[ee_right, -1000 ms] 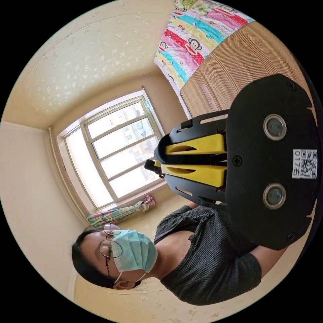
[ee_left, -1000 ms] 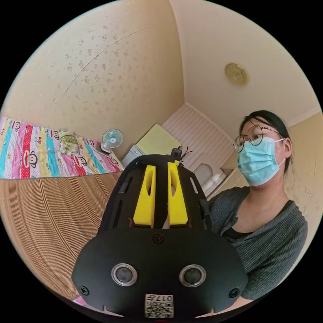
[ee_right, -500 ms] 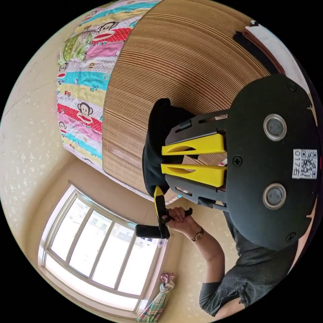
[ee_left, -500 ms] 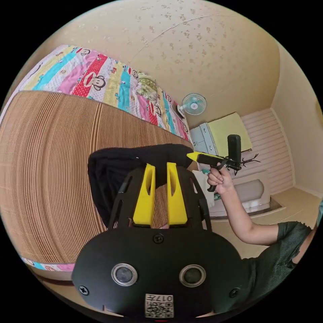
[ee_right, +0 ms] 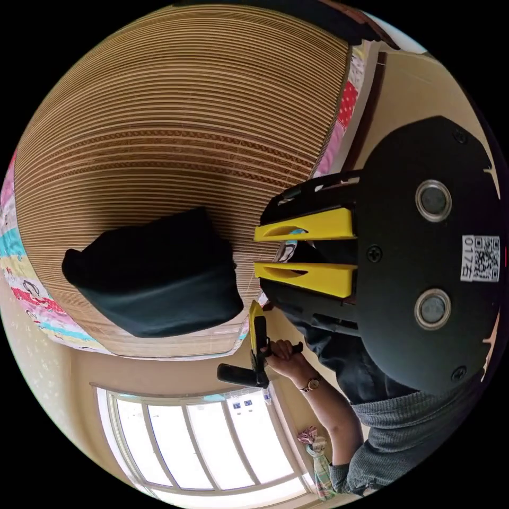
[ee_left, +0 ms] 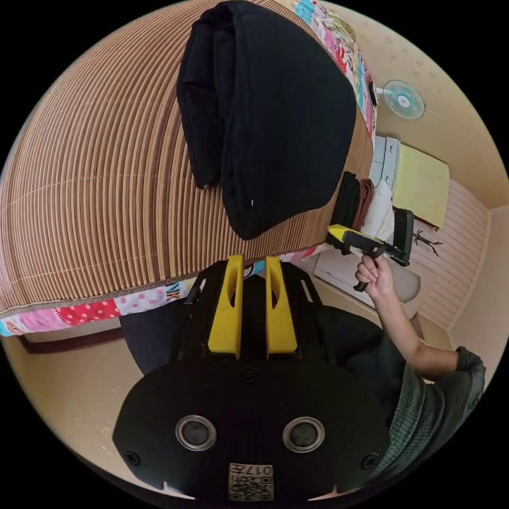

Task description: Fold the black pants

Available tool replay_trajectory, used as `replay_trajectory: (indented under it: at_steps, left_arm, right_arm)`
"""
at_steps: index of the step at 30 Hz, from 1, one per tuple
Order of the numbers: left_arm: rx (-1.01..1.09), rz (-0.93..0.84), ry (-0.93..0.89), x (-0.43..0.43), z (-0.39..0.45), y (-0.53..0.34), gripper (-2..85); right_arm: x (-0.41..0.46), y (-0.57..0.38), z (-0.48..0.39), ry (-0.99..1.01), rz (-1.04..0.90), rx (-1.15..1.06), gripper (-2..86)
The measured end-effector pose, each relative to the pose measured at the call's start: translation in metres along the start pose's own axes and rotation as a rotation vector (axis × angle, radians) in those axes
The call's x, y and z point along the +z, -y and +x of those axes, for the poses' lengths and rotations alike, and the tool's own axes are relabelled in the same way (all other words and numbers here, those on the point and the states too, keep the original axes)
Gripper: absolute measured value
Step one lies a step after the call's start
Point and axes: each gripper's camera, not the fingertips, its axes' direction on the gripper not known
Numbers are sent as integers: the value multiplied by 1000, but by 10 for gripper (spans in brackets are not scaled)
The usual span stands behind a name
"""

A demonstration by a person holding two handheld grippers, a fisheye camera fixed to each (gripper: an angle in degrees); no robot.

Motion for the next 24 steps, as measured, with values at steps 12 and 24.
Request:
replay_trajectory:
  at_steps: [12, 24]
  left_arm:
    - [-78, 137, 0, -106, -24, -28, 80]
    - [-404, 438, -237, -245, -166, -167, 65]
  right_arm:
    - [-30, 239, 7, 121, 17, -92, 229]
    - [107, 303, -100, 201, -100, -21, 181]
